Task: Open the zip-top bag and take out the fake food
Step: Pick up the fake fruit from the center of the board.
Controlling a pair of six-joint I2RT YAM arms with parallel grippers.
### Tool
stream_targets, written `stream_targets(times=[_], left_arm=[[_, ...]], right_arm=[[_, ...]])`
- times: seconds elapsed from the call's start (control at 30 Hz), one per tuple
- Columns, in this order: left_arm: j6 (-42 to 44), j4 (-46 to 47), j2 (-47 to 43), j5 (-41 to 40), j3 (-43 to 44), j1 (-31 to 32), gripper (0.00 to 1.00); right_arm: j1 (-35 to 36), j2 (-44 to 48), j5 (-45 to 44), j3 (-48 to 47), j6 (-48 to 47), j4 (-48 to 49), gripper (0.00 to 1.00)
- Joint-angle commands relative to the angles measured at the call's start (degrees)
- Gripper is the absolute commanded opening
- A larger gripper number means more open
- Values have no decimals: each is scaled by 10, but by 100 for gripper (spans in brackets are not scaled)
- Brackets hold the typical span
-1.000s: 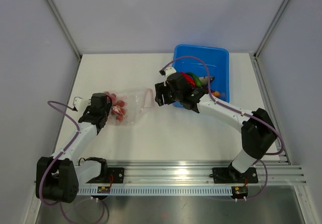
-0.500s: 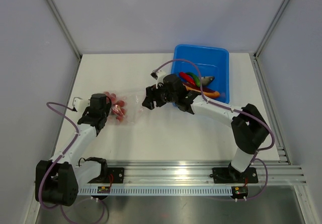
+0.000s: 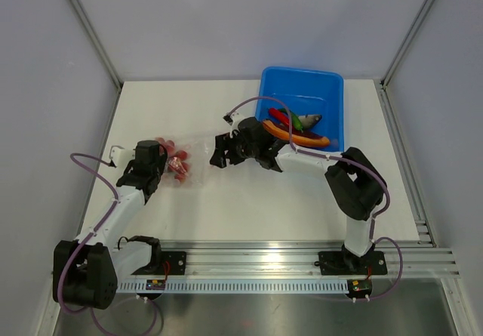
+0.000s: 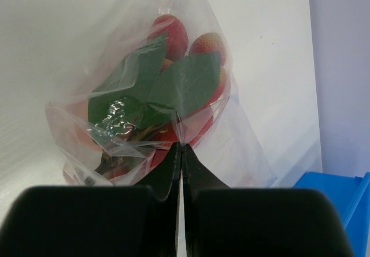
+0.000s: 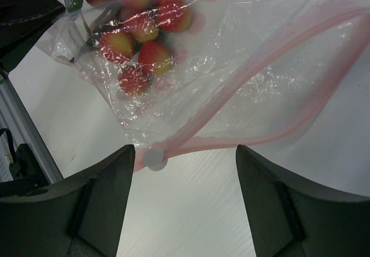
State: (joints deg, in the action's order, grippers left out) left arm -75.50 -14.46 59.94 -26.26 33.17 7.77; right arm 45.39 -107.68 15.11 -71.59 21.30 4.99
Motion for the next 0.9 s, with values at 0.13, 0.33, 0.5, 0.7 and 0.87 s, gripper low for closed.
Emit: stream_targets(times=[0.13,0.33,0.5,0.7,0.87], left_arm=[[-3,22,-4,10,-3,2,1],[-3,25,-4,14,-3,2,1],[-4,28,-1,18,-4,2,1],[-4,29,0,18,-4,2,1],[-8,29,3,23,-6,2,1]], right_arm=[[5,-14,15,-8,20,98,78],[6,-29,37,-19,33,101,70],[8,-33,51,-23,38,99,61],[10,-43,49,-33,37,85,56],[11,-47,65,-34,42,91,44]])
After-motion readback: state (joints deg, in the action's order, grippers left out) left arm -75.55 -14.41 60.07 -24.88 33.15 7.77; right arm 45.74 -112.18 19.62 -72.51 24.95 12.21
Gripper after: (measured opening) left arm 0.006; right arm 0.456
